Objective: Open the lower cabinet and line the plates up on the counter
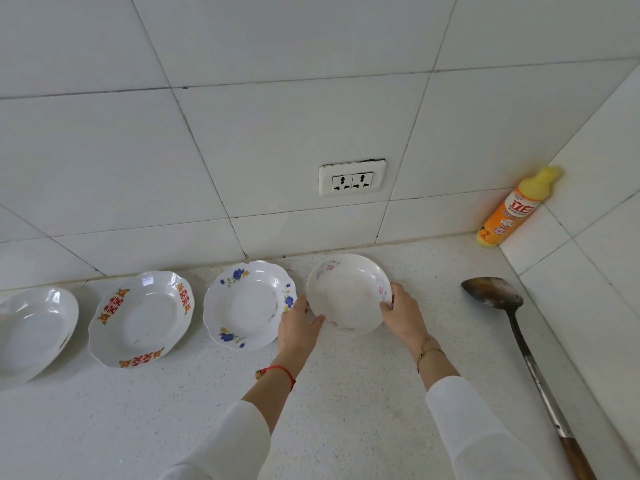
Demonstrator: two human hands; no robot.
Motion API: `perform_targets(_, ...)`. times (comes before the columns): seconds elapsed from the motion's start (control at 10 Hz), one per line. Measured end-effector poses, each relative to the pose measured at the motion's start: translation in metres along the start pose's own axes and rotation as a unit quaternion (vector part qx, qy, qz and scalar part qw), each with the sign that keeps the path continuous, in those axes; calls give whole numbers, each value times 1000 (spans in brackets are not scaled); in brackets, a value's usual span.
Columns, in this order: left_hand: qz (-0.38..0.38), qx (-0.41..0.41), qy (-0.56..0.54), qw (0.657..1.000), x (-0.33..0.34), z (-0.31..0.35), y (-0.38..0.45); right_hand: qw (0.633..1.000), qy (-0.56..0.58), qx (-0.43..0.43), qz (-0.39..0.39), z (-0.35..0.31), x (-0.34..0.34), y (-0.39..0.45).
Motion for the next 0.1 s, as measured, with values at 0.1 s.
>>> perform_targets(0.1,26,4,-2,1000,-18,1,-4,997,-57,-9,41,-11,-14,-5)
Point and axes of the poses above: each hand's wrist, its own y-axis towards the middle knuckle, its own x-axis out of the palm, z = x × y, the point moved 9 cm from there along y, towards the middle knuckle, and after that the axes turned 6 degrees about -z, right-handed, at the moved point
